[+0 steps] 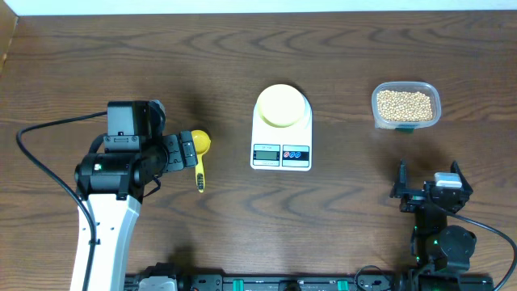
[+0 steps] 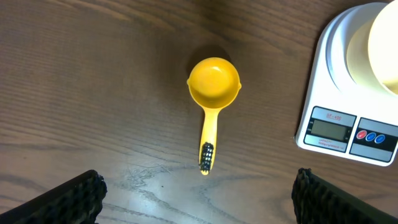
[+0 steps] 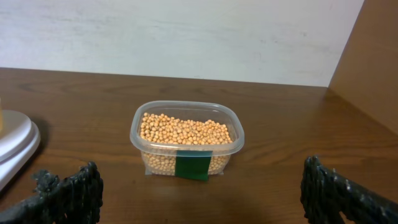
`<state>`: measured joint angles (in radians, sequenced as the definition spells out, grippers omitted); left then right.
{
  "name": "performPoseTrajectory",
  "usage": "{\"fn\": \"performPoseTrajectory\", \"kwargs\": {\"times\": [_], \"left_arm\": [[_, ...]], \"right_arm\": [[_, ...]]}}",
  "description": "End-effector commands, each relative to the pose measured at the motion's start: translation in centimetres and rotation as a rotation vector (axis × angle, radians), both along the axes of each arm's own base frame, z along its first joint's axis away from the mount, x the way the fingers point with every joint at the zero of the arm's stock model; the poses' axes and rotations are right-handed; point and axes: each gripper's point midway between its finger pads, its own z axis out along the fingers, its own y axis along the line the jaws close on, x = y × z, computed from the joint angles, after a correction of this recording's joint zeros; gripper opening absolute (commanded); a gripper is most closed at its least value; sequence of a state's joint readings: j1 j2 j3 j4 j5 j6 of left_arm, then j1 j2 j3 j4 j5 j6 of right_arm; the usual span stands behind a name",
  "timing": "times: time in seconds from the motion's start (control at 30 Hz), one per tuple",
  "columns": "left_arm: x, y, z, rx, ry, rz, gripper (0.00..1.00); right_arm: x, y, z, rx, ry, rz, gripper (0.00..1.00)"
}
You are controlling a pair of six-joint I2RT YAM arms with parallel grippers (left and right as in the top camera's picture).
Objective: Scoop item into bowl and weigh 50g on scale
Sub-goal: 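Raise the left arm and move the left gripper above the yellow scoop, then lower the left gripper onto the yellow scoop's cup rim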
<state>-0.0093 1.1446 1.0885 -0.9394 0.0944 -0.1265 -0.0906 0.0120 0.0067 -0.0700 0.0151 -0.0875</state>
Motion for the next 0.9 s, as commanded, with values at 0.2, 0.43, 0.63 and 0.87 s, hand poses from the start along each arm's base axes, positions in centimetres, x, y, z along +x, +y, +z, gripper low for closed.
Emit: {"fn": "performPoseTrajectory", "kwargs": {"times": [0.2, 0.43, 0.63, 0.87], "left_arm": [[1.0, 0.7, -1.9, 0.051, 0.082, -0.016, 0.98], [2.1, 1.3, -5.1, 0.081, 0.183, -0.005, 0.98], [3.7, 1.4, -7.3, 0.085, 0.212, -0.004, 0.97], [5.2, 1.9, -9.7, 0.094, 0.238, 0.009, 0.98]], "right_arm": [[0.0, -0.2, 0.0, 0.008, -0.002, -0.011, 0.99], [0.0, -0.2, 0.0, 0.008, -0.002, -0.011, 0.99], [0.0, -0.2, 0.0, 0.007, -0.001, -0.011, 0.99], [0.0, -0.2, 0.0, 0.007, -0.002, -0.012, 0.99]]}}
